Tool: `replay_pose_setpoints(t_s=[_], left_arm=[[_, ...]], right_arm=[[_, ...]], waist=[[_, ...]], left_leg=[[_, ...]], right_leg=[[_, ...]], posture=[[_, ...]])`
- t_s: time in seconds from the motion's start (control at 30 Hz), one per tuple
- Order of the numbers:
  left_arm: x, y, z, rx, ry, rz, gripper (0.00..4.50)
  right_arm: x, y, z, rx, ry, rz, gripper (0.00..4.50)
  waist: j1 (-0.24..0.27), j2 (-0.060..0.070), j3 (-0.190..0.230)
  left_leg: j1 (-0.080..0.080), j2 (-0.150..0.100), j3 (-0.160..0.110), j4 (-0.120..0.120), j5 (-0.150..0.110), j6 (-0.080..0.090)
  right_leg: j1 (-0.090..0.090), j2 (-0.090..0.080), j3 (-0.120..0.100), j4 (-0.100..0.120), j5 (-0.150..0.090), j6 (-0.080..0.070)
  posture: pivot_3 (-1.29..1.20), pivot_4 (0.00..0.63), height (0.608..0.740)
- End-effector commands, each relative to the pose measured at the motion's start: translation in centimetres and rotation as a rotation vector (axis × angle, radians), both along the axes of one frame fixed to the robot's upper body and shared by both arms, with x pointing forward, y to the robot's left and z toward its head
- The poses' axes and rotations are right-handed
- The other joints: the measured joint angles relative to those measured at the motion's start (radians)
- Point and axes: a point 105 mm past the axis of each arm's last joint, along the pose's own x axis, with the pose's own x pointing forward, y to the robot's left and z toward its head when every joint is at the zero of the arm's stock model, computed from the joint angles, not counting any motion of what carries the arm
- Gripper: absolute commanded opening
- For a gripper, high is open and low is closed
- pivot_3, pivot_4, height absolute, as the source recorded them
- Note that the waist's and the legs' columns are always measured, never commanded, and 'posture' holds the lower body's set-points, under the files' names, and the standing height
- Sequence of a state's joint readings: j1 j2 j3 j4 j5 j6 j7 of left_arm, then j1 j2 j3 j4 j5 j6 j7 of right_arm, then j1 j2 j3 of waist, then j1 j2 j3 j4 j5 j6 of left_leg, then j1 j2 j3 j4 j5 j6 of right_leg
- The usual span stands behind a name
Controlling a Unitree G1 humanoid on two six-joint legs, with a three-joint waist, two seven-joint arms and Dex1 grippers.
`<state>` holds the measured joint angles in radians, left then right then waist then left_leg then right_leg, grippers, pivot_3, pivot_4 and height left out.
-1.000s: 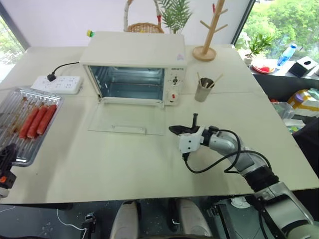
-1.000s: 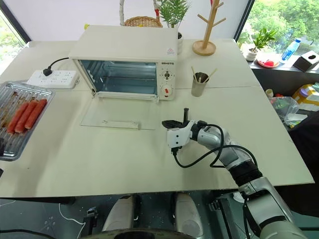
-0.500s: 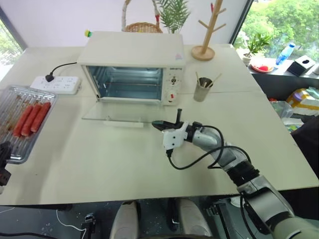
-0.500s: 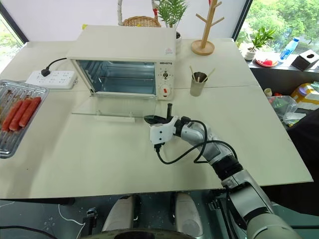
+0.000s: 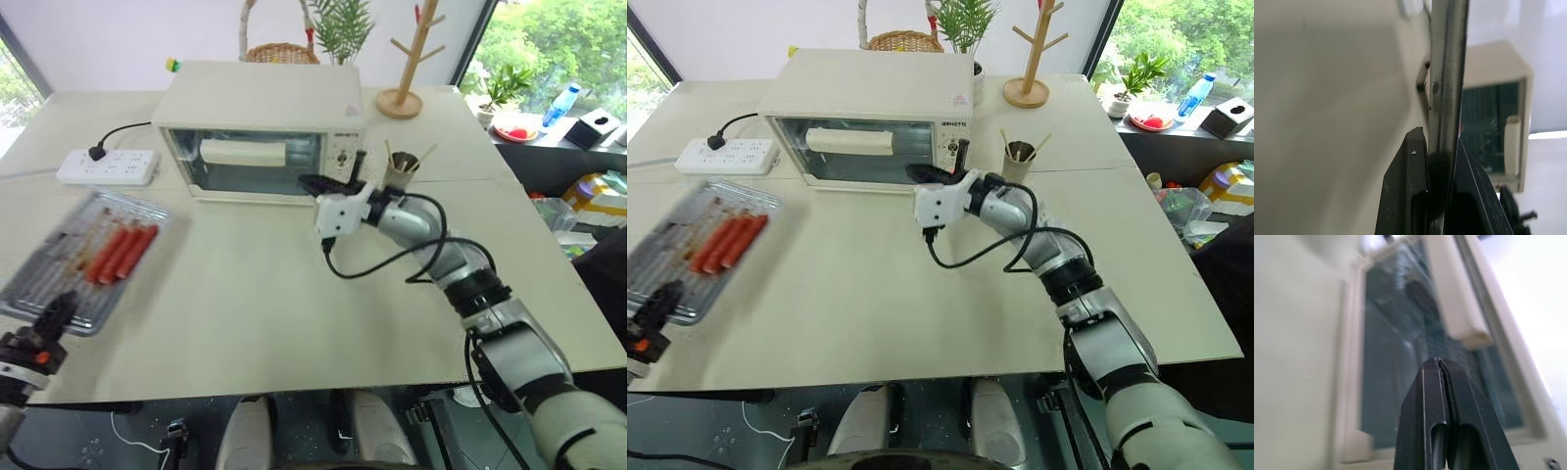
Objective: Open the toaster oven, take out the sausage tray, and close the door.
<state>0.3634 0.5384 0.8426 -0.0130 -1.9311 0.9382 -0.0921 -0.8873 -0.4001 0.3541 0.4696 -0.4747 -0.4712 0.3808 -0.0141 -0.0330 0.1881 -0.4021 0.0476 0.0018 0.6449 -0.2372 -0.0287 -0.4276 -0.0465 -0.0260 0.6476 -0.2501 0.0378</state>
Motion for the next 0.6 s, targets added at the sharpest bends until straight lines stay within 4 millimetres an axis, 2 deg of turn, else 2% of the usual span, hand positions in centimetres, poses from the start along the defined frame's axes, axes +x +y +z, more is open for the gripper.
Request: replay_pose_setpoints(t_s=[0.03,0.13,0.37,0.6], left_arm=[[0.3,-1.5,1.9,0.023,-0.071,-0.102,0.00],[0.5,-2.7,2.1,0.039,-0.055,-0.210,0.00],[1.7,-7.2,1.4,0.125,0.072,-0.652,0.00],[6.4,-9.9,2.7,0.187,0.054,-0.917,0.00]], right_arm=[[0.0,-0.4,1.6,0.048,-0.032,0.003,0.02],[-0.7,-1.1,1.1,0.037,-0.021,0.009,0.02],[-4.3,-3.9,-1.9,-0.018,0.059,-0.006,0.02],[-8.5,-6.7,-4.1,-0.043,0.166,-0.072,0.02]], waist=[[0.002,0.000,0.000],[0.005,0.000,0.000],[0.003,0.002,0.001],[0.004,0.003,0.002]], left_leg=[[0.000,0.000,-0.001,0.000,0.000,0.000],[-0.002,0.000,-0.002,0.000,0.000,0.000],[-0.004,-0.002,-0.002,0.000,0.000,0.000],[-0.004,-0.002,-0.003,0.000,0.000,0.000]], right_leg=[[0.000,0.000,0.000,0.000,0.000,0.000],[-0.001,0.000,-0.001,0.000,0.000,0.000],[-0.002,0.000,-0.002,-0.001,0.000,0.000],[-0.002,0.004,-0.004,0.000,0.000,0.001]], posture=[[0.00,0.150,0.740],[0.00,0.150,0.740],[0.00,0.150,0.740],[0.00,0.150,0.740]])
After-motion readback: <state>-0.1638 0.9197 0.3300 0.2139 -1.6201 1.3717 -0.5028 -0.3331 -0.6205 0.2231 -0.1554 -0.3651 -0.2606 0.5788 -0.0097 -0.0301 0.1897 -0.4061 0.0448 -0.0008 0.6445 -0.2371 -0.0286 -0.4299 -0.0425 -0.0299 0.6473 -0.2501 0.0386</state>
